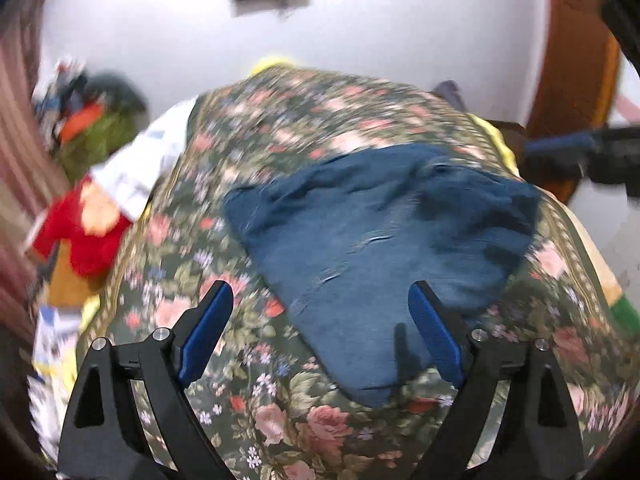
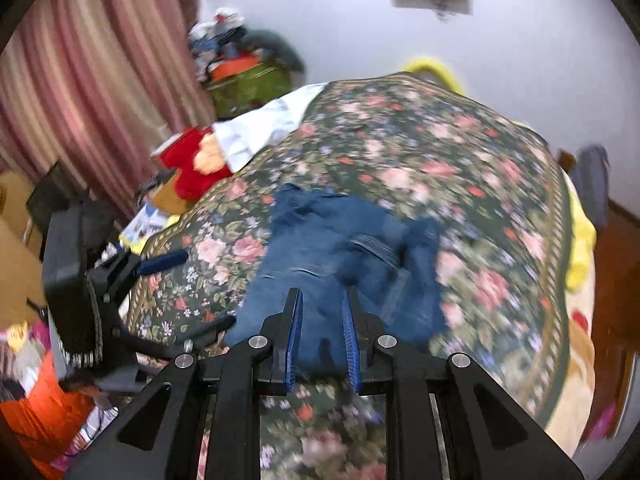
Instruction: Fold large clothes
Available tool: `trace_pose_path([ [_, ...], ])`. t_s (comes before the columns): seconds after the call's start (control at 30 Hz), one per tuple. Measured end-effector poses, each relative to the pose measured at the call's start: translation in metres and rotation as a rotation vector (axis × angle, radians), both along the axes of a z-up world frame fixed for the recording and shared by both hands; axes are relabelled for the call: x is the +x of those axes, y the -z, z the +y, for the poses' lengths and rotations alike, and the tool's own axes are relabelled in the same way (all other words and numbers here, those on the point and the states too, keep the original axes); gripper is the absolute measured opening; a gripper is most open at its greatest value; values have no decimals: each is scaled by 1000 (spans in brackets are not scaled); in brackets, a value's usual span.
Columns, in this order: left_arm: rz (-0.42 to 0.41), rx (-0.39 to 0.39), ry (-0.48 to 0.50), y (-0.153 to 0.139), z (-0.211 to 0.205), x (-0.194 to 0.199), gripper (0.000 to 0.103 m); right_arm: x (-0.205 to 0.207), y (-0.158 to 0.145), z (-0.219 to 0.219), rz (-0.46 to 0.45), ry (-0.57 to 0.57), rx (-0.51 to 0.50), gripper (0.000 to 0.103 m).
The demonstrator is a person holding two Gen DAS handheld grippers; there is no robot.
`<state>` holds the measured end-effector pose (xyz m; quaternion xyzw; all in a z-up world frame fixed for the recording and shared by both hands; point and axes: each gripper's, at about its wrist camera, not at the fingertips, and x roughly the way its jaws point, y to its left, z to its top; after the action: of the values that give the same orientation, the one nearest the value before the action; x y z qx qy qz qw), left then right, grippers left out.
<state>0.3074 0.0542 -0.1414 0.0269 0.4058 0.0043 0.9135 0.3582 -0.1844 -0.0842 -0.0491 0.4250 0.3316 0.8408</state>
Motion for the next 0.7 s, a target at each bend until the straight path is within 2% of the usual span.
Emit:
trace_pose_path([
  [0.07, 39, -55, -31, 13, 11, 5, 89, 6, 12, 19, 7, -24, -46, 15],
  [0.13, 95, -108, -44, 30, 18, 13, 89, 15, 36, 37, 23, -20, -149, 15],
  [0.23, 160, -124, -35, 54, 14, 16, 90, 22, 69, 42, 1, 0, -297, 15],
  [0.3, 156, -145, -27, 63, 10, 12, 91, 22, 84, 35, -26, 16, -363, 15],
  [0.47, 171, -166, -23, 72, 9, 4, 94, 20, 99, 6, -9, 26, -339, 18],
  [0.5, 170, -160, -25, 74, 8, 1, 94, 20, 100, 2, -3, 29, -336, 23],
  [0.53, 168, -152, -25, 74, 6, -1, 94, 19, 101, -2, -8, 44, -340, 41],
  [0.57, 165, -144, -26, 75, 6, -4, 94, 19, 102, -4, -22, 65, -356, 77],
  [0.6, 161, -143, -26, 76, 6, -6, 94, 18, 104, -11, -73, 118, -395, 91],
  [0.63, 158, -149, -29, 77, 7, -8, 94, 17, 106, -18, -106, 139, -395, 100],
  [0.7, 162, -163, -37, 79, 8, -10, 94, 19, 115, -32, -42, 129, -333, 100],
])
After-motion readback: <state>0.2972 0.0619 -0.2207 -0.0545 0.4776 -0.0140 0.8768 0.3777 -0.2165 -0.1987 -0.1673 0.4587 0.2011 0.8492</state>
